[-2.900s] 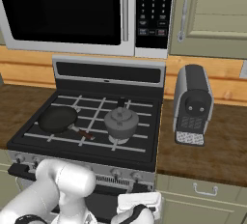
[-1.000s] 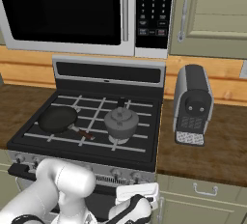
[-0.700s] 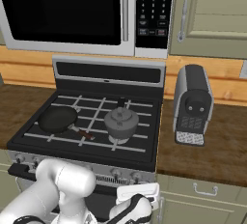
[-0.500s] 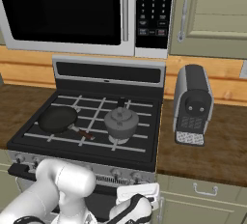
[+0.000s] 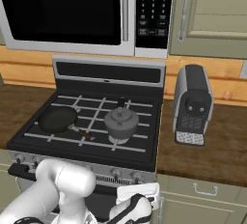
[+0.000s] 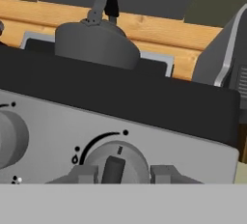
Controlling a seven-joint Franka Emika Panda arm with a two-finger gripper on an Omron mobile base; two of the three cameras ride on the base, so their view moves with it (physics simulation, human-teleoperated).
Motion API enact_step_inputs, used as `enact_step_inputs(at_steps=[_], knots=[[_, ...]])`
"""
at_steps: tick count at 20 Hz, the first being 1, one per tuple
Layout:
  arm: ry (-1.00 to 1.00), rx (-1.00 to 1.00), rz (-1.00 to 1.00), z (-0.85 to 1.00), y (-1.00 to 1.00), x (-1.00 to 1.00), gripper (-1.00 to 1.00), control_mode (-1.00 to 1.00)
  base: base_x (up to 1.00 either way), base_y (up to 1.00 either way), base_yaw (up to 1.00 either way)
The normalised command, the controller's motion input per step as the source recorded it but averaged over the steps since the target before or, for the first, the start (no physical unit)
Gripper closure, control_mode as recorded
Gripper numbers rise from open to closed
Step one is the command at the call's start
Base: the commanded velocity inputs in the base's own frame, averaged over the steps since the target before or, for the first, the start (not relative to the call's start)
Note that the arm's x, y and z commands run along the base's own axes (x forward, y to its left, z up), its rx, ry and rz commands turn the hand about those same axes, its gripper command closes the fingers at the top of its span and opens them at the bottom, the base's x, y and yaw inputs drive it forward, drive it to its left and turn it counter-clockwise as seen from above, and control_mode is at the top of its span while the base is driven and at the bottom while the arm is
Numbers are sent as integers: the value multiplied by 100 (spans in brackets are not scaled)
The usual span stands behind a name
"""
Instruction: Pick the kettle from the counter and place it on a stove burner. Then turn the burner on.
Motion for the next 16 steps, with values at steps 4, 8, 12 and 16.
enact_step_inputs(at_steps=[4,8,12,16], knots=[[0,-3,2,0,0,13,100,-100,0,0,0],[0,-17,17,0,0,7,100,-100,0,0,0],[-2,-24,21,0,0,11,100,-100,0,0,0],[-7,-28,21,0,0,14,100,-100,0,0,0]])
